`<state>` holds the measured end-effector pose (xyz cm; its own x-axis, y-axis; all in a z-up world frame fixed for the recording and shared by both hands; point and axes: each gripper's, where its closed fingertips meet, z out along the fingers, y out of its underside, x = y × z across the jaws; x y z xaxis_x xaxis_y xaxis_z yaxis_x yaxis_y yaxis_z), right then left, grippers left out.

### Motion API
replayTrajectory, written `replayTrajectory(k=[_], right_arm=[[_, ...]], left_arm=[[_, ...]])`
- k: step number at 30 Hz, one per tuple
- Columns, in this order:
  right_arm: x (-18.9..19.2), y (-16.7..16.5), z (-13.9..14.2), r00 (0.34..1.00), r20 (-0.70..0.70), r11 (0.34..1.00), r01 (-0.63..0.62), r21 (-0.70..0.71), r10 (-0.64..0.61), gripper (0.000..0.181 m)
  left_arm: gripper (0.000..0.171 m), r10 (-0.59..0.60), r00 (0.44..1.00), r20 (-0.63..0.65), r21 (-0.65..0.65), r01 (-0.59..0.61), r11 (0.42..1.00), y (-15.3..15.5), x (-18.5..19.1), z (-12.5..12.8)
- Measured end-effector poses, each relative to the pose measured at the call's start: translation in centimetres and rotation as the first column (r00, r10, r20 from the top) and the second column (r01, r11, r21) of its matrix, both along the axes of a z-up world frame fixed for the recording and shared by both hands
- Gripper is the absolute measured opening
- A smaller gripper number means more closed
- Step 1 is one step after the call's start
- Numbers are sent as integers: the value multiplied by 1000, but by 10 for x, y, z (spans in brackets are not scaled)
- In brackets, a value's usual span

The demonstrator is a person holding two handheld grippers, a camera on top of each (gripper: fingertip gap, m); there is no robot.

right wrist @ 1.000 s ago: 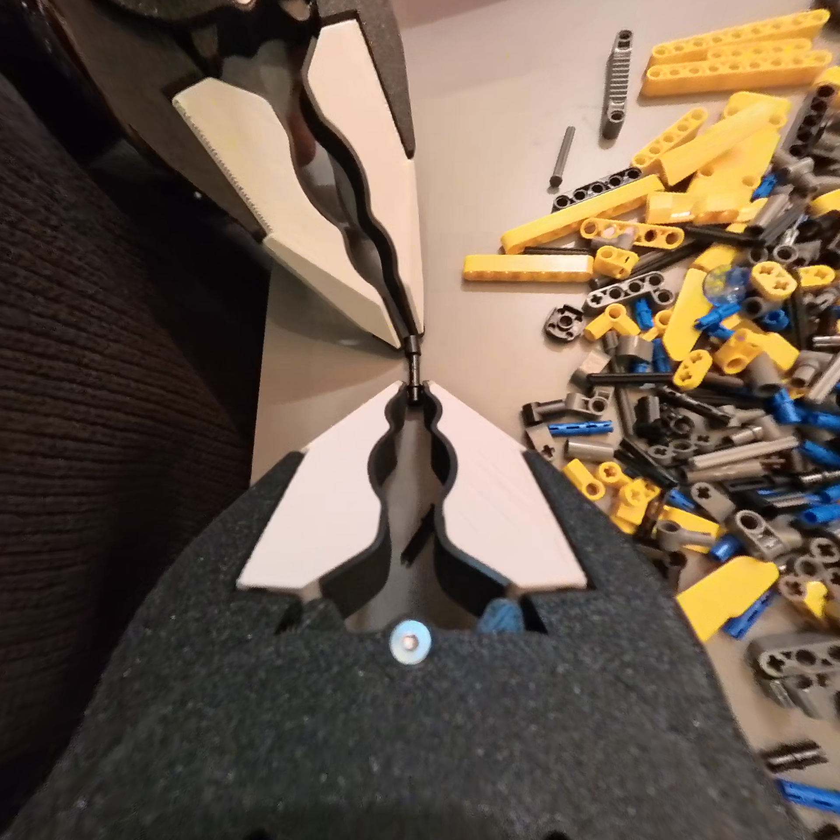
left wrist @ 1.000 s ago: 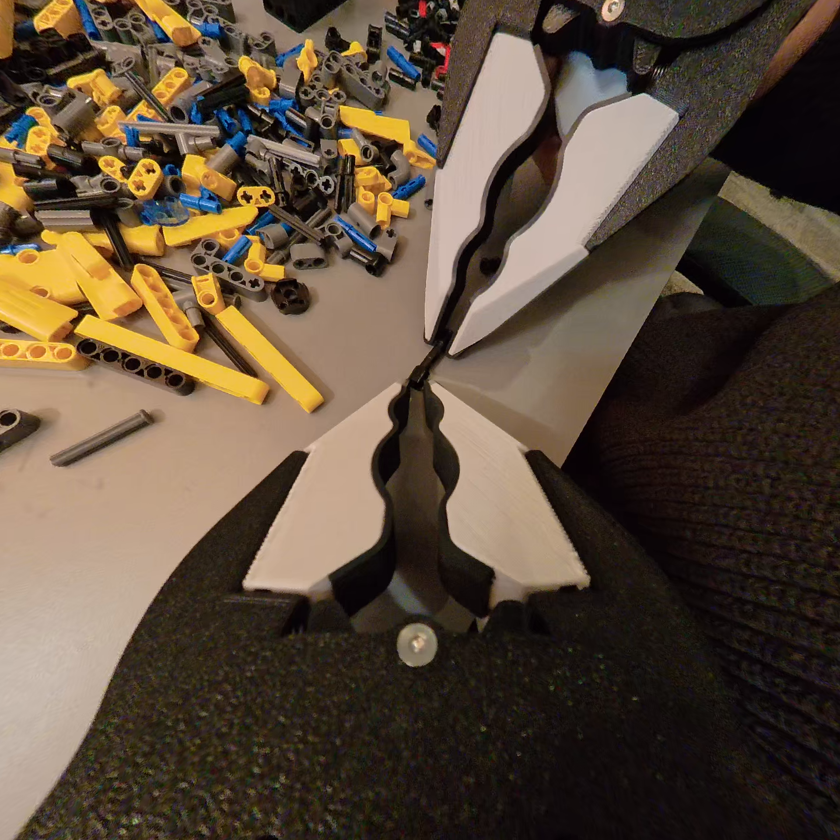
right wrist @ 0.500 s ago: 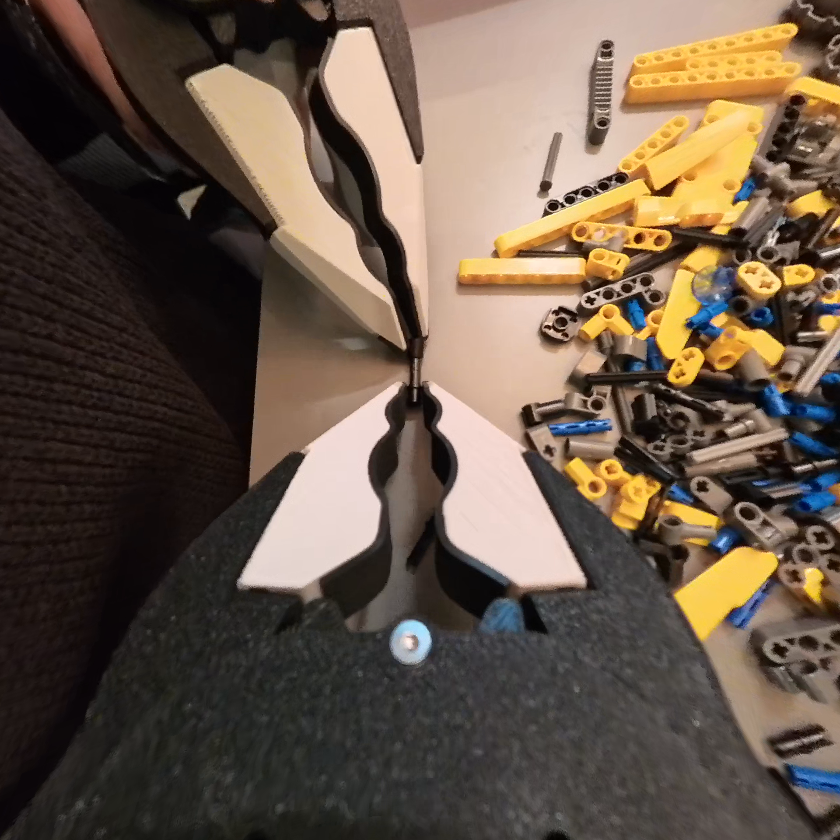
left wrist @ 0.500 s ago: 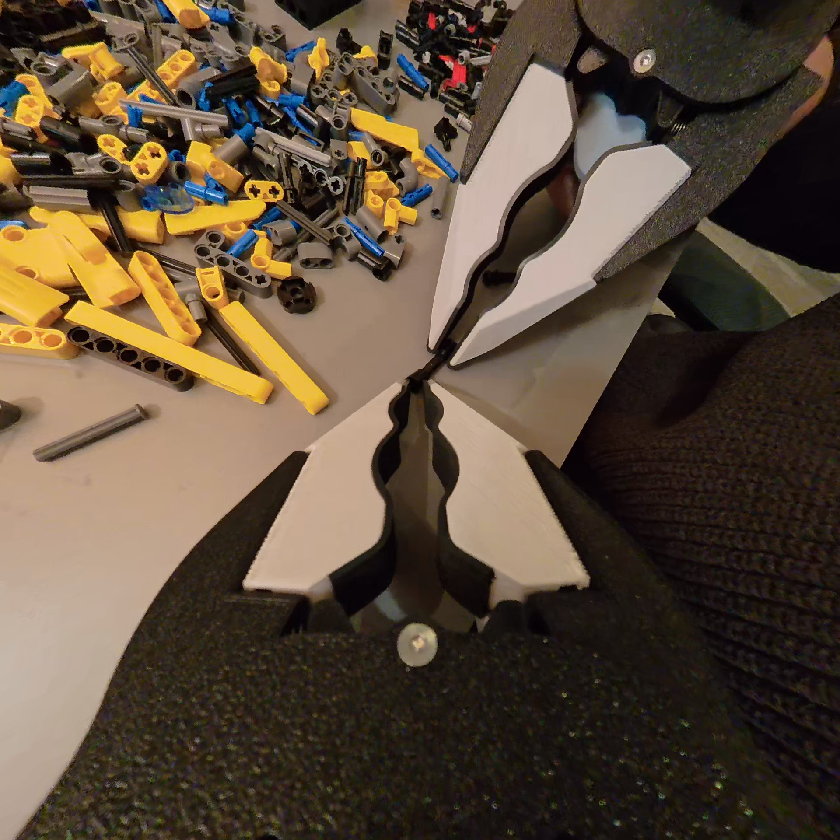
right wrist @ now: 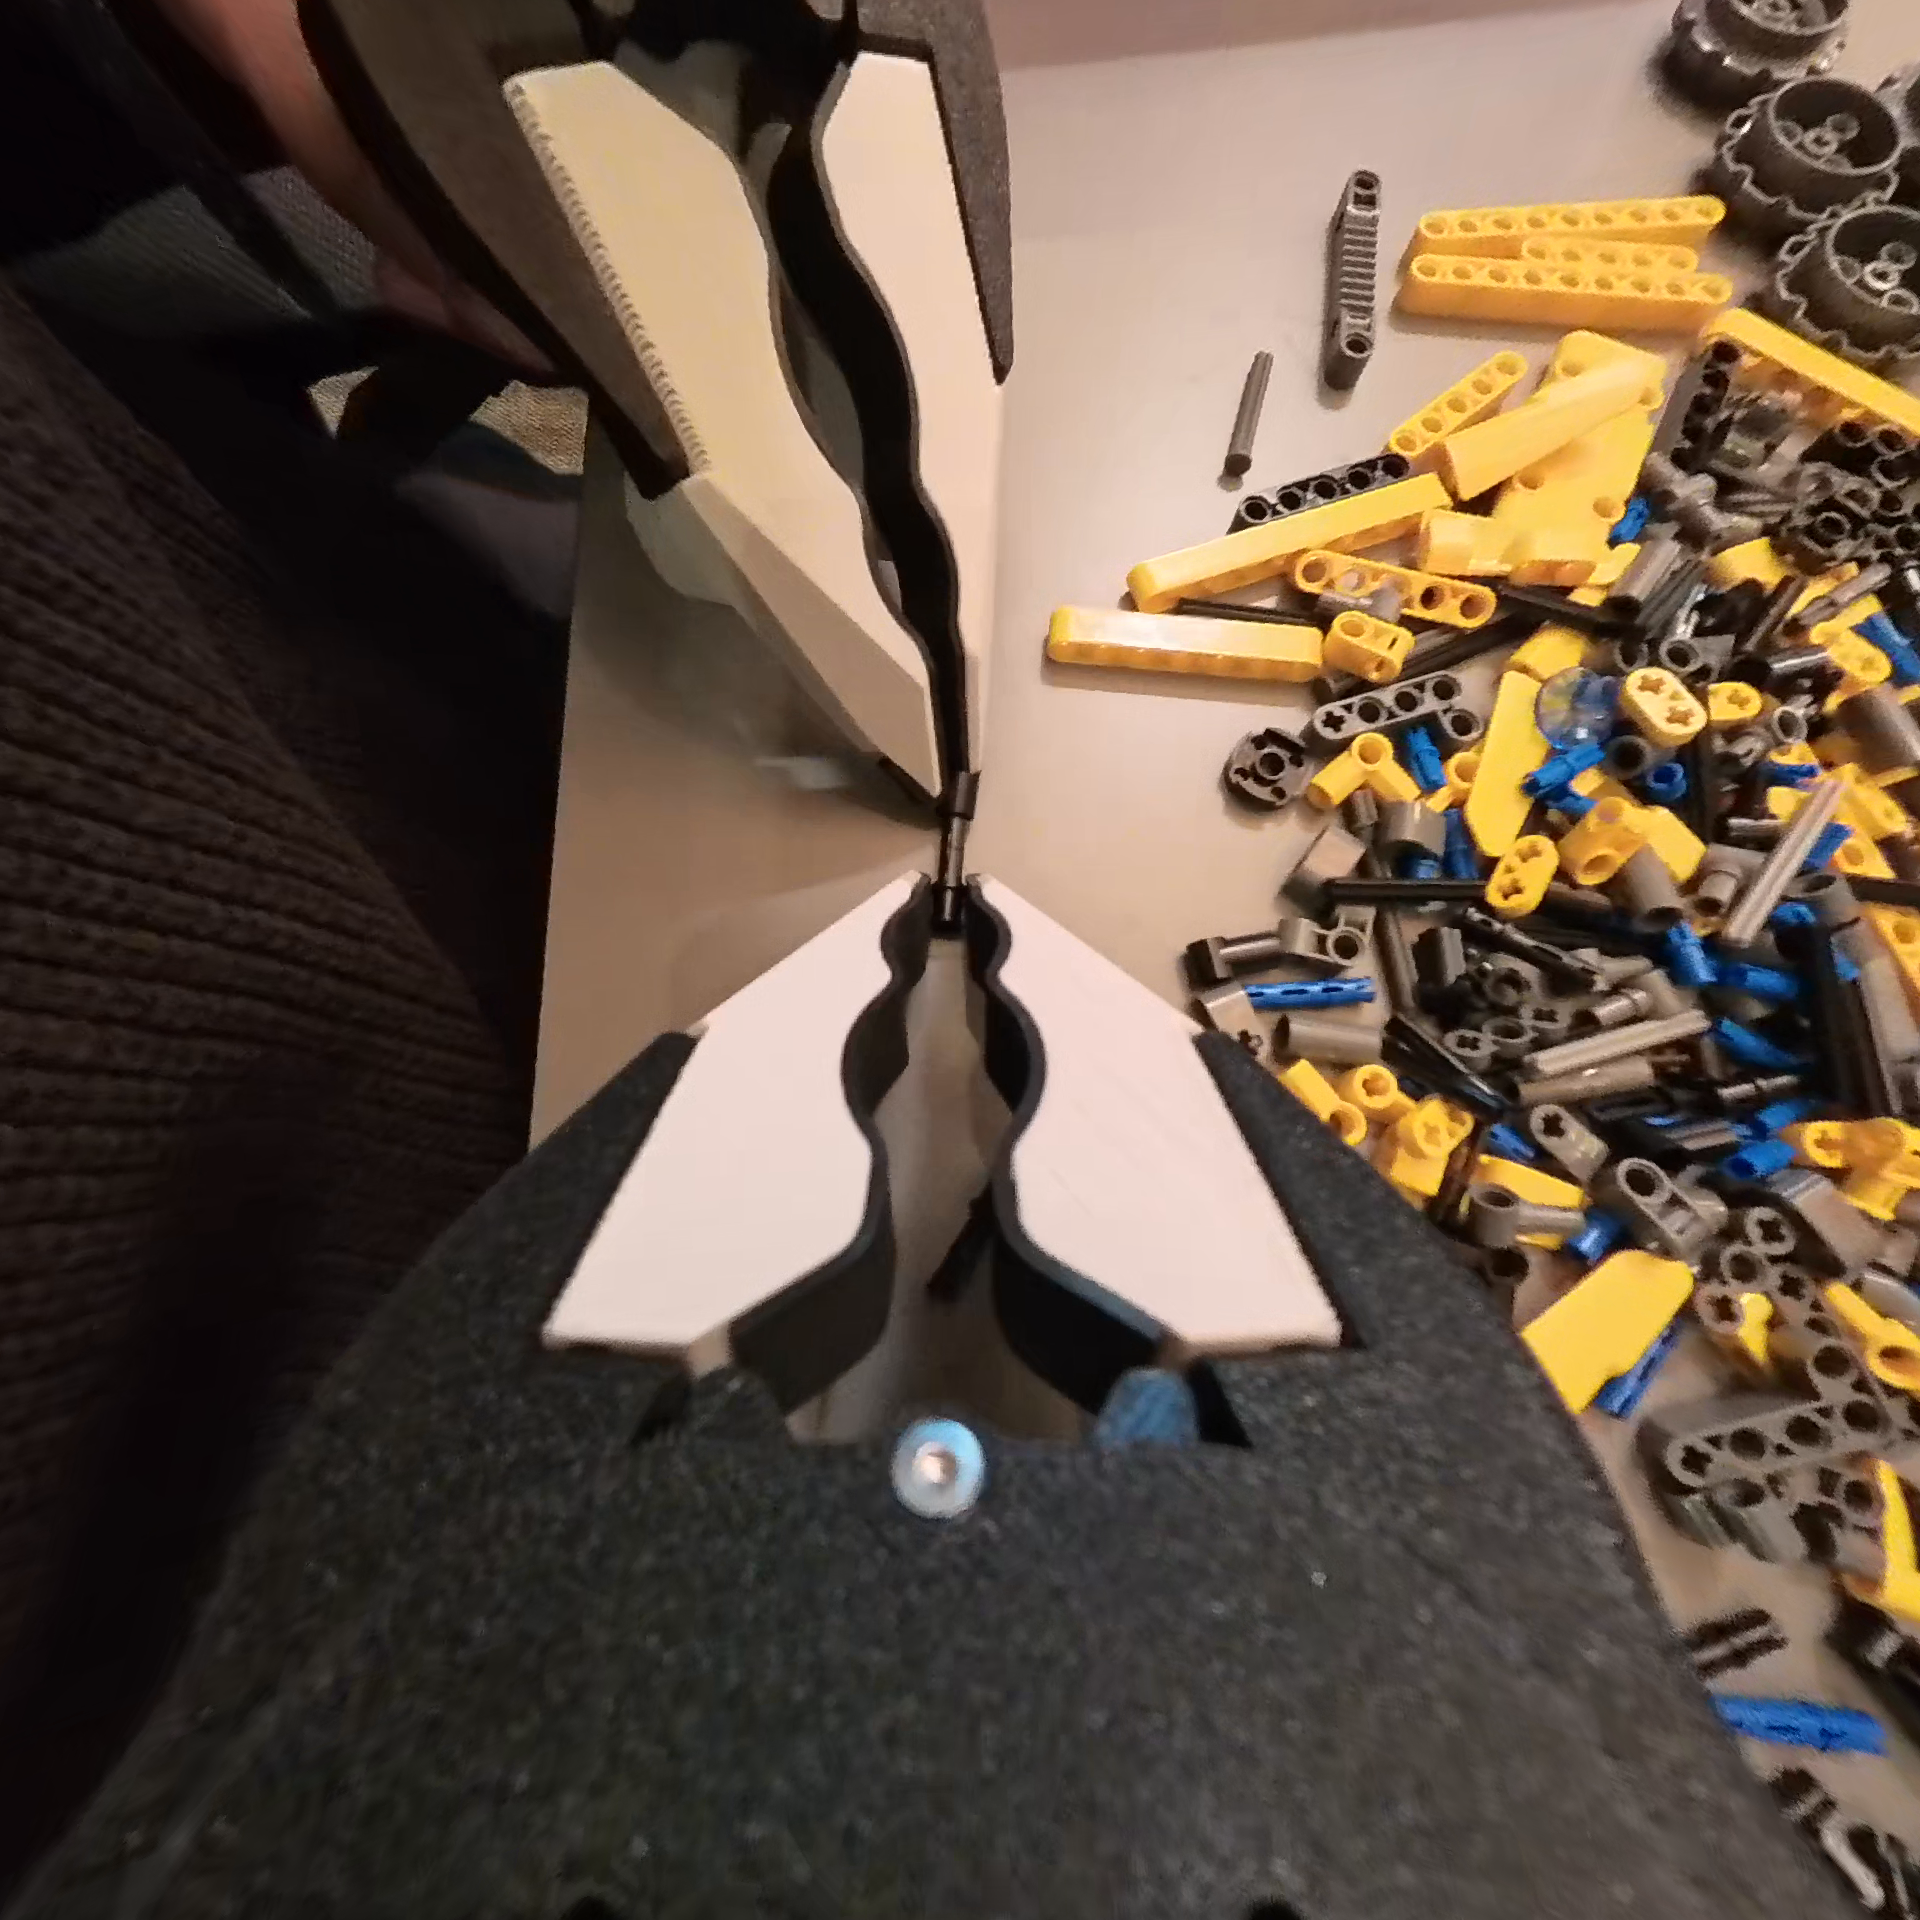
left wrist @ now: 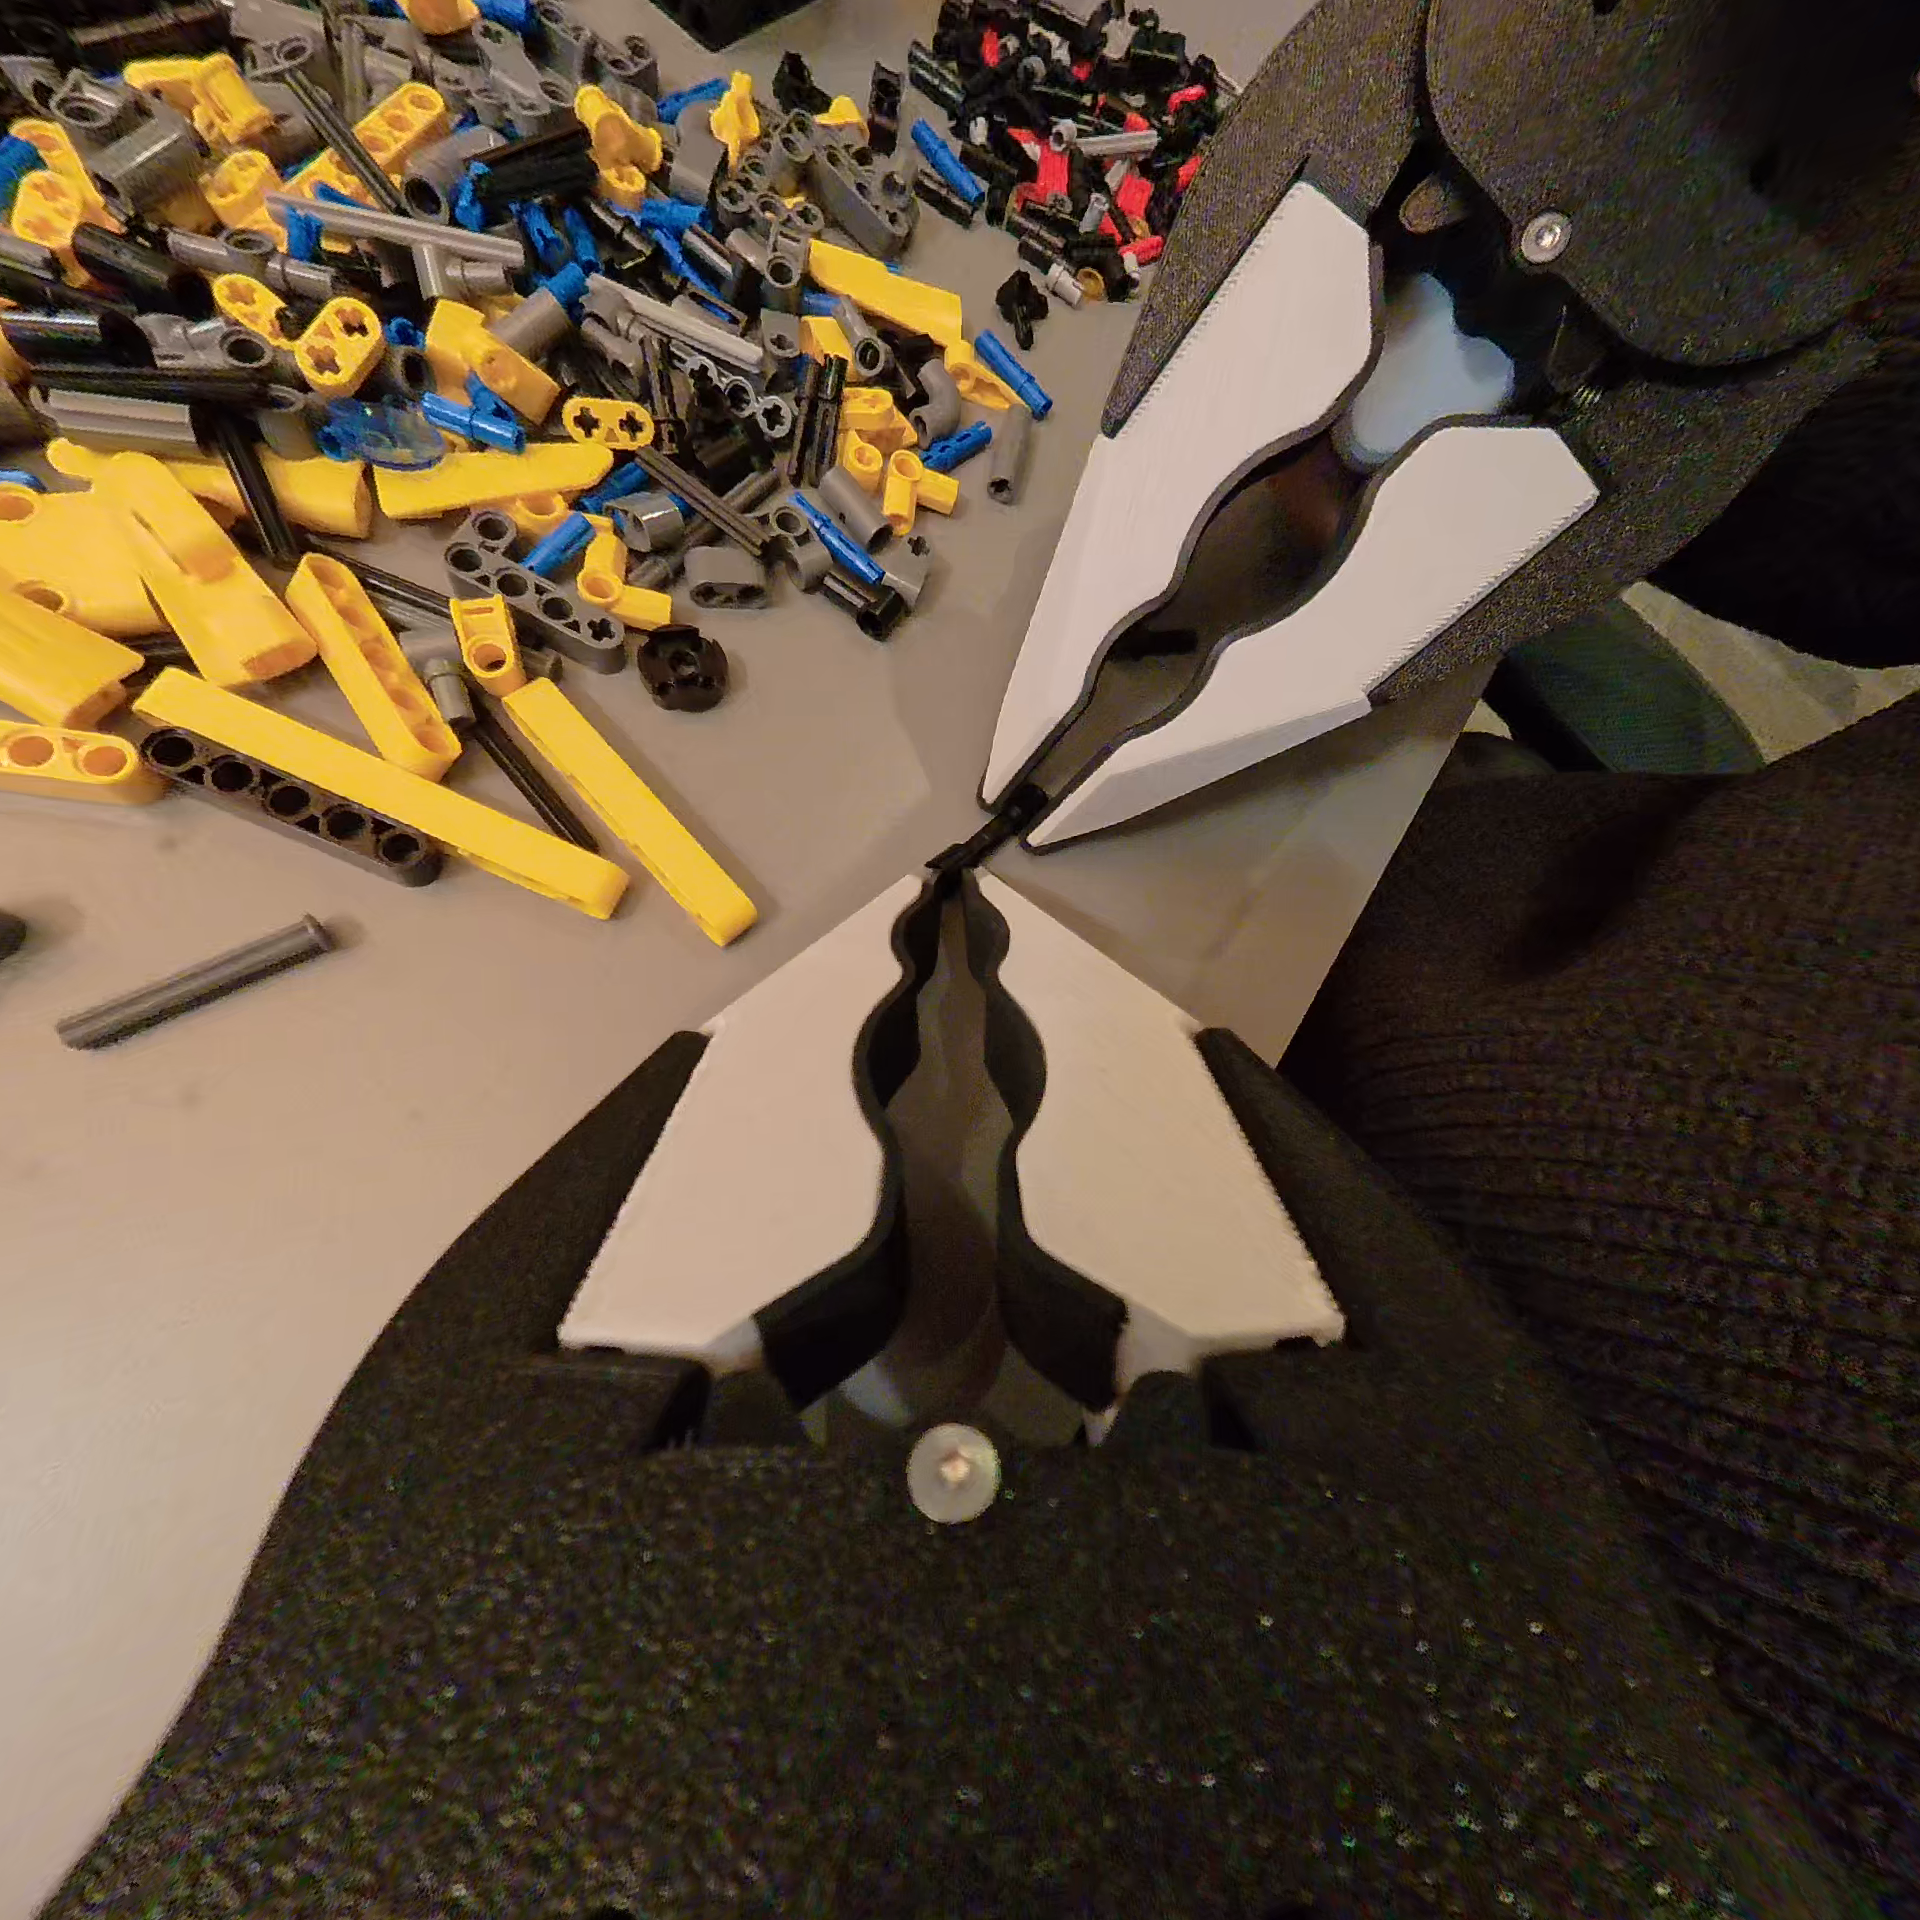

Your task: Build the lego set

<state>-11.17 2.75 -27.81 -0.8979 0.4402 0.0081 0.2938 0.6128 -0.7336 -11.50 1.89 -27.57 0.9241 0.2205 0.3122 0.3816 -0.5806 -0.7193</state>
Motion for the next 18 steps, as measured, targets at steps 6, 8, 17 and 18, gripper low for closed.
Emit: replayTrajectory(k=[6,8,17,18], right_arm=[[0,0,0,999,-40,999,-22,28,23,5],[0,0,0,999,-41,999,-16,29,17,5],[0,0,0,997,-77,999,-7,50,11,6],[0,1,0,997,-72,999,-5,42,8,6]], left_arm=[[3,1,1000,-12,1,-1,1000,0,0,0],[4,-7,999,-36,3,7,1000,-1,0,1],[13,-35,996,-80,-32,33,999,-5,-2,0],[14,-33,994,-107,-39,29,999,-8,-4,1]])
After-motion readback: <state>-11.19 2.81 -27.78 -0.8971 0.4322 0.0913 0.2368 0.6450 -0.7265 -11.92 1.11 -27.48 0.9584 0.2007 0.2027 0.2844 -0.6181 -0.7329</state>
